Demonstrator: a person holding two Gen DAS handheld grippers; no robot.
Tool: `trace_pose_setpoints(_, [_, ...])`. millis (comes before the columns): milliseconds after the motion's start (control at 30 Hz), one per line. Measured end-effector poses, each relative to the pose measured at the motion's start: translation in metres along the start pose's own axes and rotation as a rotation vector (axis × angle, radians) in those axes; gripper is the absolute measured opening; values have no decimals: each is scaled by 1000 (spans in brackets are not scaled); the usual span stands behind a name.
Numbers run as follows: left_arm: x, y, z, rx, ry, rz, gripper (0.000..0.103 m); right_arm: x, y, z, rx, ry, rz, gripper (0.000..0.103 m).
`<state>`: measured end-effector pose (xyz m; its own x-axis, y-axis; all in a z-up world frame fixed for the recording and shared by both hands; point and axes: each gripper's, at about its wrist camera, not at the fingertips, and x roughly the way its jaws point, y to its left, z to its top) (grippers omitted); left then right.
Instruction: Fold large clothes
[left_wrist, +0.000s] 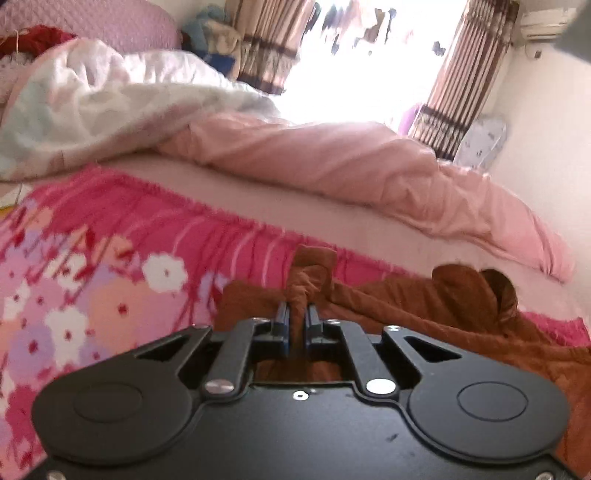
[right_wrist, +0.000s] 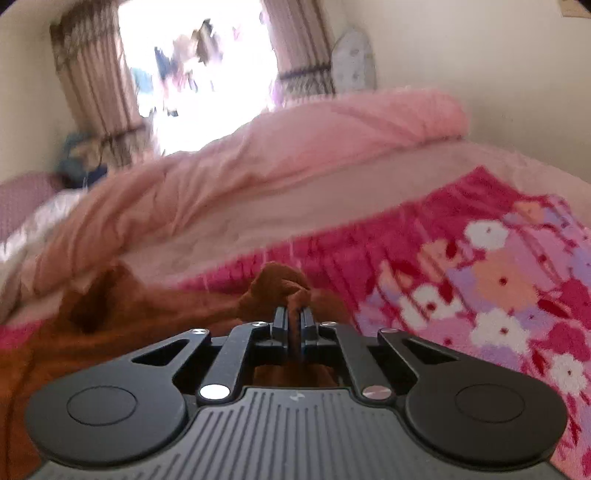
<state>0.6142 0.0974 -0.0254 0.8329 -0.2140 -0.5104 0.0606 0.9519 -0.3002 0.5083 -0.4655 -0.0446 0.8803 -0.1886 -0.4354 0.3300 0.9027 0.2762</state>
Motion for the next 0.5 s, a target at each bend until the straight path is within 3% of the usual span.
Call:
trace_pose_setpoints(67, [6, 1, 2, 1, 11, 13, 7, -4, -4, 3, 26, -21, -5, 5])
trace_pose_setpoints(233, [49, 0, -13, 67, 137, 150, 21, 28, -16, -10, 54, 85, -40, 6])
trace_pose_setpoints(267, [47, 1, -12, 59, 135, 146, 22, 32, -18, -13, 62, 93, -42, 6])
trace_pose_setpoints(300, [42, 2, -9, 47, 124, 150, 30, 32, -18, -14, 60, 90, -43, 9])
trace_pose_setpoints(367, [24, 0, -2, 40, 78, 185, 40, 23, -14, -13, 29, 66, -70, 25])
trace_pose_setpoints(400, [11, -1, 1, 43, 49, 187, 41, 13, -10, -11, 3, 37, -103, 35])
trace_pose_setpoints(500, [-33, -9, 1, 46, -14, 128, 42, -26, 3, -8, -51, -60, -83, 39])
